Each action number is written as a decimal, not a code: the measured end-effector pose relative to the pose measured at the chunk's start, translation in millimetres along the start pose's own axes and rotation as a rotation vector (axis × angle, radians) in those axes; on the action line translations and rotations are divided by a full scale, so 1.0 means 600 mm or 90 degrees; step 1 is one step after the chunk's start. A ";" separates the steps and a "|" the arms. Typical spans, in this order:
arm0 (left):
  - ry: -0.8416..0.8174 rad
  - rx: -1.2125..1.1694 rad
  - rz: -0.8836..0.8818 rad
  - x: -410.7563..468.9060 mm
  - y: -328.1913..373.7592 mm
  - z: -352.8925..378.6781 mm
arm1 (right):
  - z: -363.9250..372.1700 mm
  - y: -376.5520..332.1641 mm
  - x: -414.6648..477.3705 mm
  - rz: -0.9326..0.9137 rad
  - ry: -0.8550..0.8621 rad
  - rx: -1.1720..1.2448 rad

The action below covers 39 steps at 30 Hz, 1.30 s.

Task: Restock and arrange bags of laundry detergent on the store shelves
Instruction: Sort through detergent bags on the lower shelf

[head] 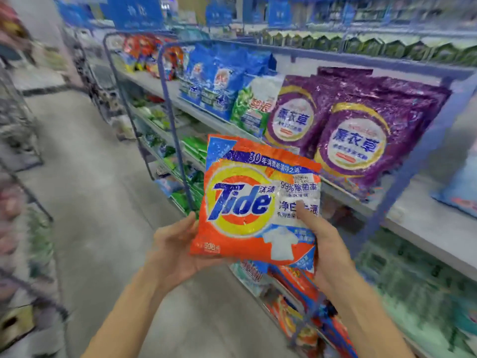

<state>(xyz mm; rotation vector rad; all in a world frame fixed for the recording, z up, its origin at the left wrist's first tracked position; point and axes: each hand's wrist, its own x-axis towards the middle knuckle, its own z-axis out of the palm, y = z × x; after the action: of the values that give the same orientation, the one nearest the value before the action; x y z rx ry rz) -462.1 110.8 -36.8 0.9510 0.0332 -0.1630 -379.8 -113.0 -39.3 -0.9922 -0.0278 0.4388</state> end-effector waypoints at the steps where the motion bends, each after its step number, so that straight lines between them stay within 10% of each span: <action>1: 0.068 0.076 -0.006 0.002 0.029 -0.023 | 0.027 0.007 0.022 0.010 -0.013 -0.018; 5: 0.228 0.290 0.059 0.014 0.135 -0.082 | 0.136 0.048 0.114 0.016 -0.037 -0.070; 15: 0.428 0.248 0.155 0.078 0.333 -0.279 | 0.381 0.111 0.333 -0.014 -0.079 -0.114; 39: 0.572 0.253 0.202 0.406 0.783 -0.823 | 0.866 0.246 1.020 0.060 -0.175 -0.002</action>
<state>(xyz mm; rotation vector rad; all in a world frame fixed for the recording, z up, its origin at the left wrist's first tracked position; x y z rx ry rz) -128.1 749.1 31.3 1.3470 0.6941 0.5808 13.5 599.7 21.7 -0.9324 -0.2290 0.6600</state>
